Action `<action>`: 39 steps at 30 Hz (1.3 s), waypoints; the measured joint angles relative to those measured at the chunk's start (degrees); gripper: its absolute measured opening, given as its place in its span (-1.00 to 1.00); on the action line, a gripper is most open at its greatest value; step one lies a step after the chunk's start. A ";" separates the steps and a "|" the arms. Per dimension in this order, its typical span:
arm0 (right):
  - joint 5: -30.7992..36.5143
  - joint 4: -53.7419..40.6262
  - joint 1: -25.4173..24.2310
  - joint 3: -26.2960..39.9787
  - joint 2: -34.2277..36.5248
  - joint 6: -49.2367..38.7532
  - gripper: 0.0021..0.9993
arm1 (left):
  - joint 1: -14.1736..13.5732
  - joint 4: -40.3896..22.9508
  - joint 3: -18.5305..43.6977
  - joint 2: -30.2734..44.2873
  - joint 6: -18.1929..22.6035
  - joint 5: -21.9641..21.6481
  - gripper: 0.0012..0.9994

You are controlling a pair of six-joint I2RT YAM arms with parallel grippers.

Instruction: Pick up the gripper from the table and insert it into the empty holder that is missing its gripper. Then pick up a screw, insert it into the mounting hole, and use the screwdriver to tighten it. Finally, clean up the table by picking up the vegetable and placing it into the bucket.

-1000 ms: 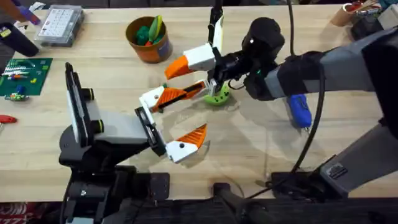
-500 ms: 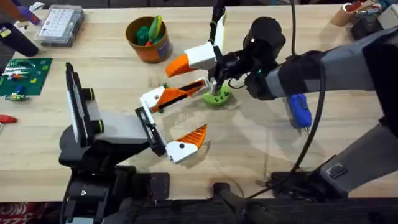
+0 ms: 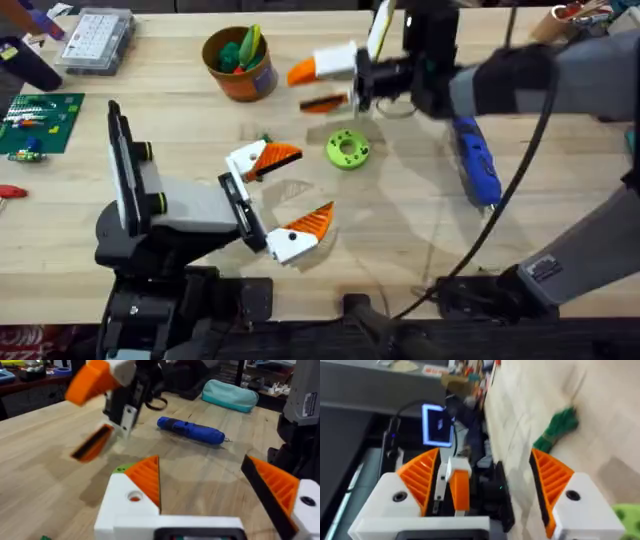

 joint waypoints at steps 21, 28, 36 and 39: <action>25.46 -90.72 -7.47 31.85 -11.28 -55.39 0.99 | 0.00 -0.13 0.00 0.00 -0.02 0.81 0.99; 43.31 -109.40 -3.58 36.24 -13.33 -64.98 1.00 | 0.00 -0.13 0.00 0.00 -0.02 0.81 0.99; 49.66 -113.97 -2.13 36.18 -18.68 -66.63 0.99 | 0.00 -0.13 0.00 0.00 -0.02 0.81 0.99; 50.52 -113.17 -2.11 34.48 -21.81 -66.47 1.00 | 0.00 -0.13 0.00 0.00 -0.02 0.81 0.99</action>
